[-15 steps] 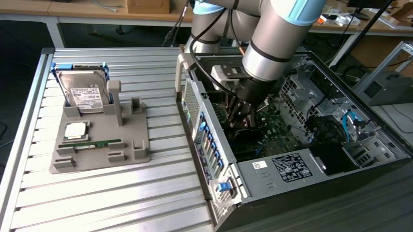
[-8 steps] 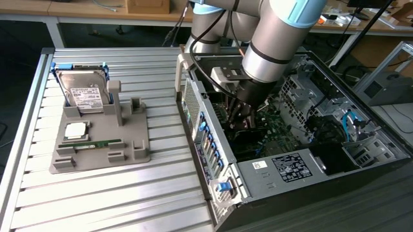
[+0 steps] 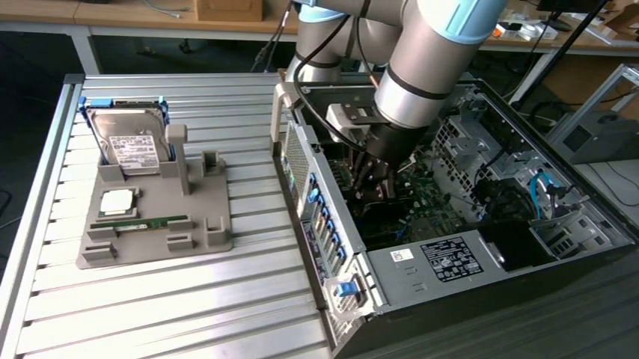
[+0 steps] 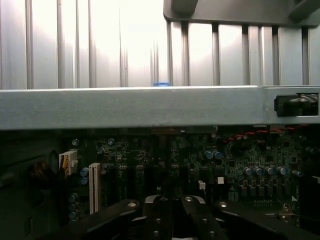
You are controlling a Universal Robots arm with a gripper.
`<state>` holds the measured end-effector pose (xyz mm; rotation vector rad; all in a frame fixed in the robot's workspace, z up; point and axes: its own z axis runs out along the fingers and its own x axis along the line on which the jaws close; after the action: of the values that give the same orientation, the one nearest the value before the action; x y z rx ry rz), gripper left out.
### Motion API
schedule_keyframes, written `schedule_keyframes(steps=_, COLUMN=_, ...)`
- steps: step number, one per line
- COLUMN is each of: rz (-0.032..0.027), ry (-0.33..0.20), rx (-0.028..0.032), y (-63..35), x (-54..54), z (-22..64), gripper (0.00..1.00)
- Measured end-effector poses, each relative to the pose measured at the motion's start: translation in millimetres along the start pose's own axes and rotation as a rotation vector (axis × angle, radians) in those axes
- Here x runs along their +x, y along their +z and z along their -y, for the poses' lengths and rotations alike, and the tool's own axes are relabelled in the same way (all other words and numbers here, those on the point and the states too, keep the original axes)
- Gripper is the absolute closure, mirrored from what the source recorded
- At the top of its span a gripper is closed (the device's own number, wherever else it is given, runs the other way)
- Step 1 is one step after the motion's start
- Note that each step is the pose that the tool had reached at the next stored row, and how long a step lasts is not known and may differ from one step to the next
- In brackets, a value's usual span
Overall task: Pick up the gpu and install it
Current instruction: 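Press down on the gpu until it lock into place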
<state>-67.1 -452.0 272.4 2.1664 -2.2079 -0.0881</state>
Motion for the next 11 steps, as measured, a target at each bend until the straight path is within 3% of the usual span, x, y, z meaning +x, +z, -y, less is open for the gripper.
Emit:
schedule_keyframes(steps=2, rz=-0.0025, ry=0.000, rx=-0.0009, y=-10.4, x=0.3, z=-0.9, gripper=0.89)
schedule_keyframes(steps=6, rz=-0.0017, ry=0.000, rx=-0.0009, y=-18.2, x=0.3, z=-0.3, gripper=0.89)
schedule_keyframes(steps=11, rz=0.0072, ry=-0.001, rx=-0.0071, y=-19.8, x=0.2, z=20.4, gripper=0.89)
